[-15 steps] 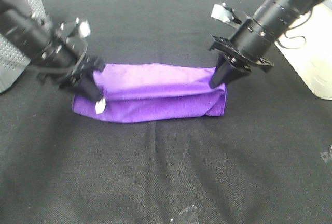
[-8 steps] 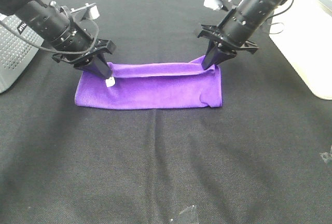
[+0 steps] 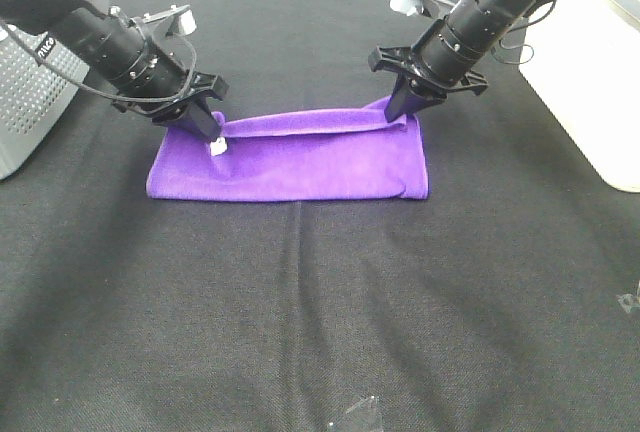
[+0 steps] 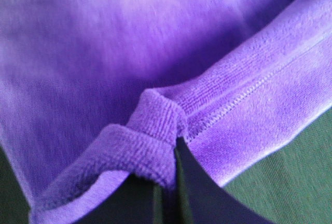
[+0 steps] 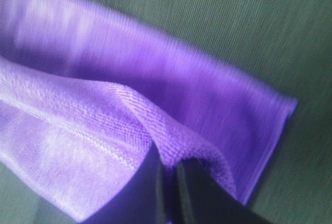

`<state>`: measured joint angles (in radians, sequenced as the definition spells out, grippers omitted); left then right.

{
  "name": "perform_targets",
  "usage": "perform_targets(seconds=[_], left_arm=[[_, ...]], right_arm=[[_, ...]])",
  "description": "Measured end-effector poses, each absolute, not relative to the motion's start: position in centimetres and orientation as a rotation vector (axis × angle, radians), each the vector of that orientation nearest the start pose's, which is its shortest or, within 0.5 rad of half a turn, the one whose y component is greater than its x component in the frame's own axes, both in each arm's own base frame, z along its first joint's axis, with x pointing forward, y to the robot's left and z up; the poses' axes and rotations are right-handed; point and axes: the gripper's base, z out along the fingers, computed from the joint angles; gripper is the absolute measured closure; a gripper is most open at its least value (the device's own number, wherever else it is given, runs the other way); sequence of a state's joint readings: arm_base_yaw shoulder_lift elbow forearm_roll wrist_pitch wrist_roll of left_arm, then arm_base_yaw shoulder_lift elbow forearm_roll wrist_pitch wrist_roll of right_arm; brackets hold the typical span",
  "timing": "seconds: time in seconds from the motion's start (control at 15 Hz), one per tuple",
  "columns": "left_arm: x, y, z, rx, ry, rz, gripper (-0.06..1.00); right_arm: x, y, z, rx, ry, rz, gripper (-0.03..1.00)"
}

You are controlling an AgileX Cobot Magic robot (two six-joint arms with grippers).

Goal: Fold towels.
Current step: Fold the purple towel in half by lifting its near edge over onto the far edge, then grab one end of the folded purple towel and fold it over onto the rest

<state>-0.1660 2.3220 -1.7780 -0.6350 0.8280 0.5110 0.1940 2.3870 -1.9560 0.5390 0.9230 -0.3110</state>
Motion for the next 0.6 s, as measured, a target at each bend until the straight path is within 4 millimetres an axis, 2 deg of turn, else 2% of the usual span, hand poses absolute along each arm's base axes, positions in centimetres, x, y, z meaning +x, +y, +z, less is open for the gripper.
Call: perform_targets(seconds=[0.27, 0.4, 0.47, 0.6], left_arm=[[47.9, -12.1, 13.1, 0.399, 2.665, -0.653, 0.94], [48.2, -12.0, 13.0, 0.379, 2.641, -0.630, 0.93], [48.4, -11.9, 13.1, 0.369, 2.626, -0.620, 0.90], [48.6, -11.9, 13.1, 0.360, 2.610, -0.606, 0.73]], right_arm=[[49.3, 13.4, 13.3, -0.312, 2.726, 0.625, 0.95], [49.5, 13.3, 13.2, -0.306, 2.716, 0.618, 0.91], [49.6, 13.3, 13.2, -0.299, 2.703, 0.612, 0.83], [49.8, 13.3, 13.2, -0.293, 2.689, 0.602, 0.66]])
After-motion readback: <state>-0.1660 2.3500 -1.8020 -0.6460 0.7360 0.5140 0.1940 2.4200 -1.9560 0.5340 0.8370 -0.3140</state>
